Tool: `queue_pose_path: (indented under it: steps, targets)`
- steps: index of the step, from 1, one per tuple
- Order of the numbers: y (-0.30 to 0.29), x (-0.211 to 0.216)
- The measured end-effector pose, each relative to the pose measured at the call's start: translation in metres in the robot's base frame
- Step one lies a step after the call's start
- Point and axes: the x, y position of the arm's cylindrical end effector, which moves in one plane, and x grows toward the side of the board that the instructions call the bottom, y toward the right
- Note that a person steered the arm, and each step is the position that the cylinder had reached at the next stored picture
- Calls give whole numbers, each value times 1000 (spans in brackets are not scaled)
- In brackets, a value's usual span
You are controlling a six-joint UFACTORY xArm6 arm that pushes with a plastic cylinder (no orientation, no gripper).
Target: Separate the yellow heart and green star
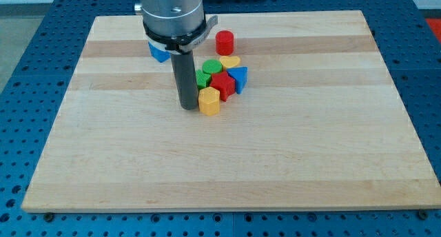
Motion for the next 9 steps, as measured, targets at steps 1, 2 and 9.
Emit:
queue_pose_path:
  steps: [1,2,9]
  targets:
    - [-34,-9]
    - [-59,-32]
    - [88,-89]
